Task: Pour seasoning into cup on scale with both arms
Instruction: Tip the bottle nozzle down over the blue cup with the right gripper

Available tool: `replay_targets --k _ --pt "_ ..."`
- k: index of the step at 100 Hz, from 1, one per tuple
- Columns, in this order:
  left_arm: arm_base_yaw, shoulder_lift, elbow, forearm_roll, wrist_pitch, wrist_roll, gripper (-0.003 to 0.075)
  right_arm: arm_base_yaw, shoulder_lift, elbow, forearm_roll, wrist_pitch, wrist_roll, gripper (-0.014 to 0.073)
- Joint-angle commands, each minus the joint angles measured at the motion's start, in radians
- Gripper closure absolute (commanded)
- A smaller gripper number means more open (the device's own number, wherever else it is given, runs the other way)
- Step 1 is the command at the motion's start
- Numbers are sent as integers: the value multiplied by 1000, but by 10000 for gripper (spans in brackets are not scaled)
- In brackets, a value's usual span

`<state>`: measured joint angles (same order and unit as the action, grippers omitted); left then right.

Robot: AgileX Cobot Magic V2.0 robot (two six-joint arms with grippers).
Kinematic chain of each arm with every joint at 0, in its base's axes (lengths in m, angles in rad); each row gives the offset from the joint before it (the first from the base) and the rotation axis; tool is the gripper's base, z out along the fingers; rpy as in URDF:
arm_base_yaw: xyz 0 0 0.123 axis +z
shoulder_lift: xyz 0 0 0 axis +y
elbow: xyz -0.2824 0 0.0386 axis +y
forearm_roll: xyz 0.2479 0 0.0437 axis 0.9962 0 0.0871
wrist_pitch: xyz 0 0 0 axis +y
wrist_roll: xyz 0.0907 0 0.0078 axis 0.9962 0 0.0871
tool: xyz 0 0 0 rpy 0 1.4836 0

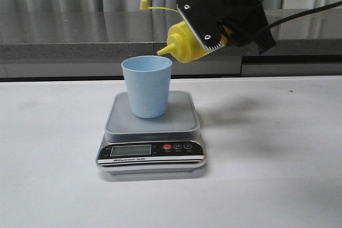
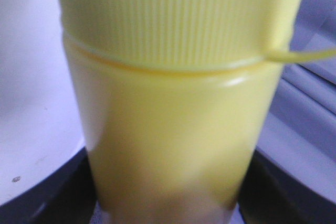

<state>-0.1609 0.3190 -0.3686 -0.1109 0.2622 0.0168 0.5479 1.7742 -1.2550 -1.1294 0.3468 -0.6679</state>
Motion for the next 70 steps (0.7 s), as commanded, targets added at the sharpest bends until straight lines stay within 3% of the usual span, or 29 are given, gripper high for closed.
replay_targets --k 1,52,70 --pt "1 6 -28 -4 -76 -4 740 3 -49 -36 -41 -9 12 306" --pt "1 6 -28 -4 -76 -4 740 3 -61 -36 -41 -20 234 306" --pt "1 6 -28 -4 -76 -4 740 3 -88 -36 -41 -24 381 306"
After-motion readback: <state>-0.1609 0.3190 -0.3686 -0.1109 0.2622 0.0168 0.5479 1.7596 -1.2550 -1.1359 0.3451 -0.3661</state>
